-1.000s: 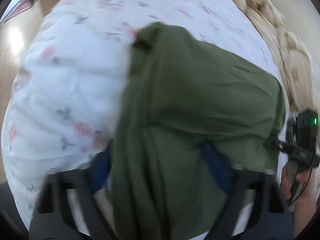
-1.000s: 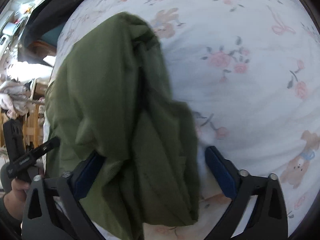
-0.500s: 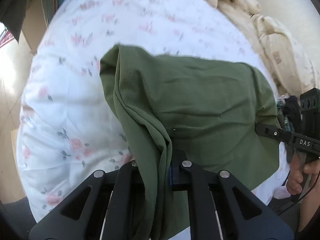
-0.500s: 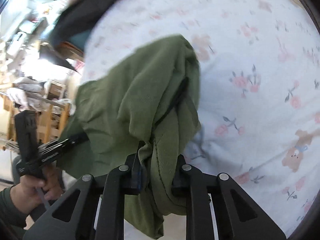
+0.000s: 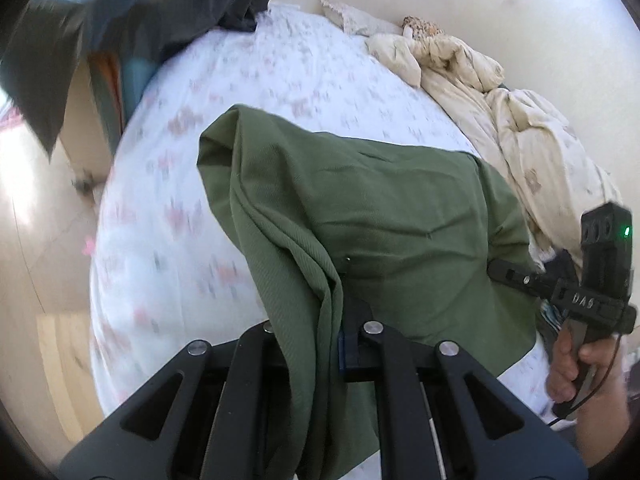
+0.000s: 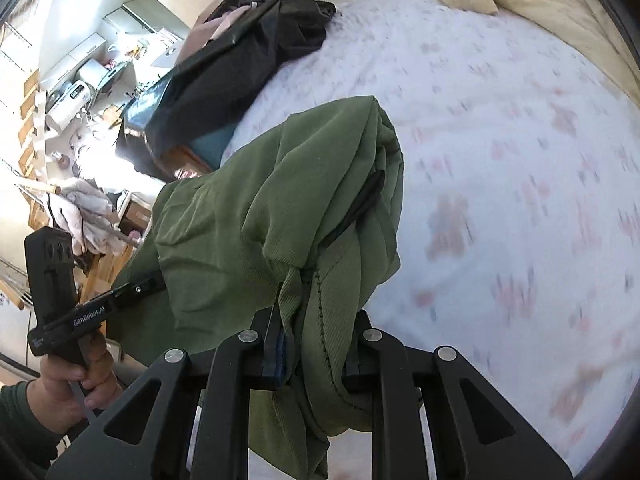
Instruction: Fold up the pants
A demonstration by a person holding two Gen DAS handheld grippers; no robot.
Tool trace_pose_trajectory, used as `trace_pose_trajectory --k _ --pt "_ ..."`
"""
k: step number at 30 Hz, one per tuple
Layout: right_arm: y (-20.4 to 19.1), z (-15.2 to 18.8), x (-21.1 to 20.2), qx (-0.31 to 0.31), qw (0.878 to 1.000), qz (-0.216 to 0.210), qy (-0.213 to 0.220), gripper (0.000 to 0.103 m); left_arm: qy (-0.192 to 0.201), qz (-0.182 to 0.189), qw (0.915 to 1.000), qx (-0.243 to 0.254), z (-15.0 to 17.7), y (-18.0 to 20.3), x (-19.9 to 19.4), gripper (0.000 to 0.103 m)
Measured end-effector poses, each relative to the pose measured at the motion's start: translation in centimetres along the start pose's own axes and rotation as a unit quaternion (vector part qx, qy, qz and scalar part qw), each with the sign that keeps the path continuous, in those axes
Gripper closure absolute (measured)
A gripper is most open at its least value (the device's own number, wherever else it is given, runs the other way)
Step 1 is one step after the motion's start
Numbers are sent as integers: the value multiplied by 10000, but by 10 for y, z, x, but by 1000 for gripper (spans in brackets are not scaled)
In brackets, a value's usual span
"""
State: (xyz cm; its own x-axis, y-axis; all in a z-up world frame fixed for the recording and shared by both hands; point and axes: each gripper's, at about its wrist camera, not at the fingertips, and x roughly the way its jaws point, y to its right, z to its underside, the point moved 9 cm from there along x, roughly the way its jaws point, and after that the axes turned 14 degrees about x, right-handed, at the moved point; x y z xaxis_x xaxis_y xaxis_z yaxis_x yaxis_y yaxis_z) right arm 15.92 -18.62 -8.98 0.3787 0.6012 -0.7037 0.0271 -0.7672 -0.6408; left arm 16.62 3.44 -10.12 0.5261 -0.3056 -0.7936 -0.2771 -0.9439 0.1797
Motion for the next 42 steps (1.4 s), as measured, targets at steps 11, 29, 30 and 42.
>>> trace_pose_trajectory --k 11,29,30,42 --pt "-4 -178 92 -103 9983 381 424 84 185 -532 9981 256 -148 -84 117 96" --pt "107 -232 188 652 9936 877 282 42 -459 -1092 9926 260 -127 -160 235 24" --pt "111 -233 177 782 9932 784 360 42 -441 -1169 9920 202 -126 -166 229 21" --pt "43 -172 75 18 9951 763 635 35 -789 -2252 9704 -380 -68 -188 121 21"
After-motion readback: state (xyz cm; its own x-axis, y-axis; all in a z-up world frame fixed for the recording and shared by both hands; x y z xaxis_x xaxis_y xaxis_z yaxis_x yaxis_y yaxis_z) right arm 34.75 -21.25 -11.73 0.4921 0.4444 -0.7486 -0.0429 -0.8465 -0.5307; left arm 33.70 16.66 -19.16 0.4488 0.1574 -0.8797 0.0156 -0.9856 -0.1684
